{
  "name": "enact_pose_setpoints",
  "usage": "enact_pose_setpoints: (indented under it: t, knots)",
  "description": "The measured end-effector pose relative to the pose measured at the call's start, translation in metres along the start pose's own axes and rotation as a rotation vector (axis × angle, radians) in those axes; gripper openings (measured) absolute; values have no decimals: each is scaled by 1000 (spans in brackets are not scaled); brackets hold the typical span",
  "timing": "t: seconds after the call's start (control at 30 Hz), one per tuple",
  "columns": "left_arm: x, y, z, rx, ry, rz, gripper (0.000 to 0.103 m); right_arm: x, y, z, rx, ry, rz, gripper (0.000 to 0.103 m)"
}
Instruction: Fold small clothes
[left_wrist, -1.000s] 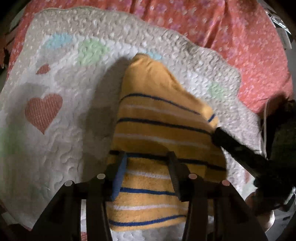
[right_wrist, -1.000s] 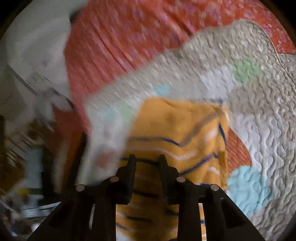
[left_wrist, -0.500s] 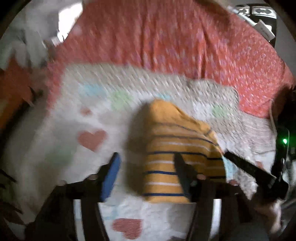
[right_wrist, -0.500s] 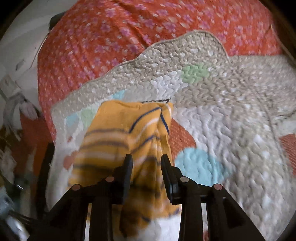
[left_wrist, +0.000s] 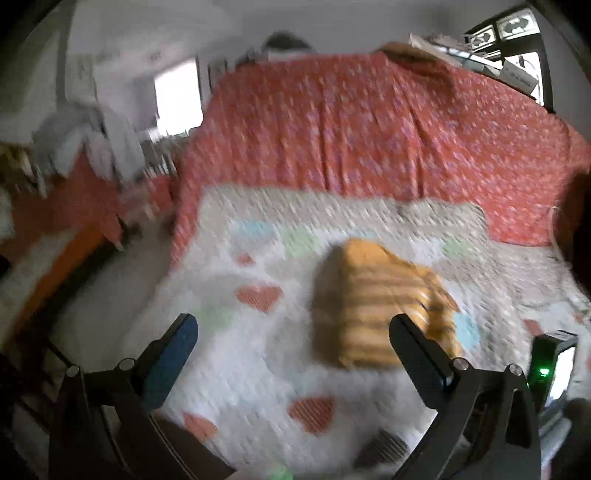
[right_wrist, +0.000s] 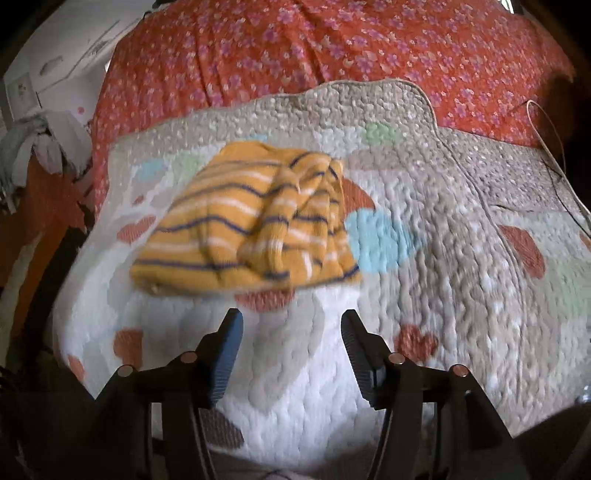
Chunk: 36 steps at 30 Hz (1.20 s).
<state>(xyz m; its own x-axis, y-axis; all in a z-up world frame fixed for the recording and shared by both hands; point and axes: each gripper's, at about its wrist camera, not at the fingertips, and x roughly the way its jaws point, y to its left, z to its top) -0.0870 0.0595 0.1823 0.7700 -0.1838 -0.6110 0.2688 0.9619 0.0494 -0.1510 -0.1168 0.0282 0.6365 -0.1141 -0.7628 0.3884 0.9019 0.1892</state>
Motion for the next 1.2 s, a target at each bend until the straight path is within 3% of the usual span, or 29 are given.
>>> enact_pose_setpoints:
  t: [0.2,0.6,1.2]
  knots:
    - [2,-10,-32,-2,92,-71,103,-16,0,-17,-8,-5,-41,65]
    - [13,-41,-54,93,193,-126,103,-4,-2,-26,-14,37,-63,65]
    - [15,-47,-61,104,222,-156,103,-1,-4,-26,-16,39,-74,67]
